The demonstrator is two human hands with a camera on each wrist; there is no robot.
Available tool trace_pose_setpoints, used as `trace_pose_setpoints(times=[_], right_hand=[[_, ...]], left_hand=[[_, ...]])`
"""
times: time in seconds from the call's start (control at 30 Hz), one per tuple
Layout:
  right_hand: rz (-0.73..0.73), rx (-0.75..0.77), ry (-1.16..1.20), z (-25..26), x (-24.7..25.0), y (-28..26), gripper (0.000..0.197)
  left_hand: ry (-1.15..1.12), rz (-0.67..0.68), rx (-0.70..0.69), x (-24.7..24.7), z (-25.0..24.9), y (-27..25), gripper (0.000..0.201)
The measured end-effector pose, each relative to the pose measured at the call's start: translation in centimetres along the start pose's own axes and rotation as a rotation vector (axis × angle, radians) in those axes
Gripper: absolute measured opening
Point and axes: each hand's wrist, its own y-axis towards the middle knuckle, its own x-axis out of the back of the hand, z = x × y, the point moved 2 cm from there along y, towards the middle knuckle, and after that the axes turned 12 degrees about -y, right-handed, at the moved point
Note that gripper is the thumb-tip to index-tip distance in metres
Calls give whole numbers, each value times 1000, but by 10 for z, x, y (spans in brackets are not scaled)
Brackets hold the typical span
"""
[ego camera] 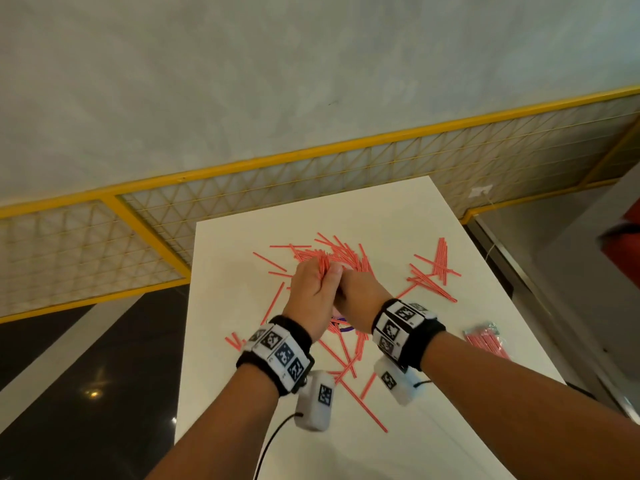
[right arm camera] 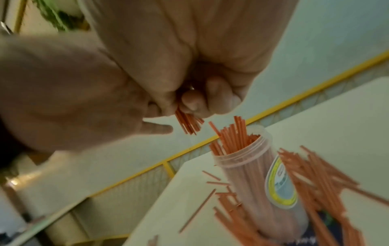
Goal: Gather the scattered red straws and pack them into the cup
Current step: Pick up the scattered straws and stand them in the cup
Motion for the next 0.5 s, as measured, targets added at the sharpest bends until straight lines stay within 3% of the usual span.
trace_pose_setpoints(times=[0.27,0.33,0.5], right_hand=[[54,-204,-64,-22,-30,46,25],[48,-224,-45,-22,-31,41,18],[-101,-147,174,-26,-28,6,18]], left_hand=[[381,70,154,2,9,40,37],[435,82,159,0,16,44,29],[429,143,155,-8,37,46,27]])
